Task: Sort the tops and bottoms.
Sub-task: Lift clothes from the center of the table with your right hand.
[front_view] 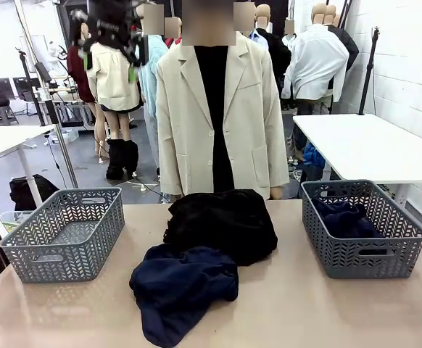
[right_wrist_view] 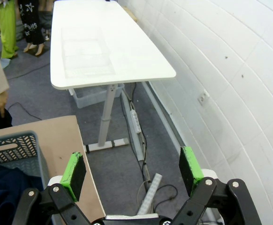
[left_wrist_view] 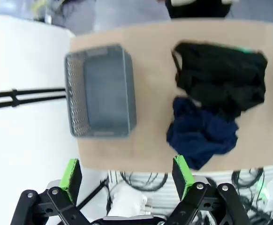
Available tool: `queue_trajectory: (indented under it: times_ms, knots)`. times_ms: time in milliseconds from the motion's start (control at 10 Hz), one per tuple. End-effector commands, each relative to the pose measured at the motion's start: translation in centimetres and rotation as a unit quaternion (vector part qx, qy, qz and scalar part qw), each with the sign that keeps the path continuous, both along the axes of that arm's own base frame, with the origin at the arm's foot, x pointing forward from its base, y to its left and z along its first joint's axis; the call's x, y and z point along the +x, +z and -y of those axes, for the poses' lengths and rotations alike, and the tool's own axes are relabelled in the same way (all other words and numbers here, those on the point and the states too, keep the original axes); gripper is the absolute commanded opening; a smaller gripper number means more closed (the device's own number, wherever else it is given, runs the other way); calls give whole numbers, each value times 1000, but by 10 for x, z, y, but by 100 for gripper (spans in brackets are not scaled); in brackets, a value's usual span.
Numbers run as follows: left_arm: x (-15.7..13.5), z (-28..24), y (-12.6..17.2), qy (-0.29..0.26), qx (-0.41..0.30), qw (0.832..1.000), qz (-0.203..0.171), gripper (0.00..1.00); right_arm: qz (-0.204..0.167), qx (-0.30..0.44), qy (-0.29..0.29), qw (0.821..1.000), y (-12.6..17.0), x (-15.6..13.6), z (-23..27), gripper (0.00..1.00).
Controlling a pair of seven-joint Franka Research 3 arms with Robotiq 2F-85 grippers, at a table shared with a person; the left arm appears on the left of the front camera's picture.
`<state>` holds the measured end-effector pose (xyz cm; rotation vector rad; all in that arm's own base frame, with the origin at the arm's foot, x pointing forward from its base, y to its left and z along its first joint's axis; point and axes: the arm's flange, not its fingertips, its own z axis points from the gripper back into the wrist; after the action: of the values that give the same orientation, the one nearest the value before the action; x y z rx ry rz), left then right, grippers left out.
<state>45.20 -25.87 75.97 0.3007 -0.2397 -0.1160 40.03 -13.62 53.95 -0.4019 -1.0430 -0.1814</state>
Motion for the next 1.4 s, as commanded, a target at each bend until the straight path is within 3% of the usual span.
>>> queue_trajectory:
  times_ms: [0, 300, 400, 500, 600, 800, 1100, 1300]
  knots:
    - [16, 7, 26, 3, 4, 999, 41, 100, 1, -1, 0, 1000, 0, 0, 0, 100]
    - [16, 7, 26, 3, 4, 999, 41, 100, 1, -1, 0, 1000, 0, 0, 0, 100]
    - [4, 0, 8, 1, 1, 1000, 24, 100, 1, -1, 0, 1000, 0, 0, 0, 100]
    - [21, -13, 2, -25, 26, 999, 10, 100, 1, -1, 0, 1000, 0, 0, 0, 100]
    - [30, -57, -4, 25, -3, 1000, -3, 100, 1, -1, 0, 1000, 0, 0, 0, 100]
    - [17, -134, -17, 82, -39, 996, -20, 100, 1, -1, 0, 1000, 0, 0, 0, 100]
    - [16, -210, -16, 120, -92, 988, 7, 100, 1, -1, 0, 1000, 0, 0, 0, 100]
    - [15, -246, -27, 94, -140, 986, 3, 100, 1, -1, 0, 1000, 0, 0, 0, 100]
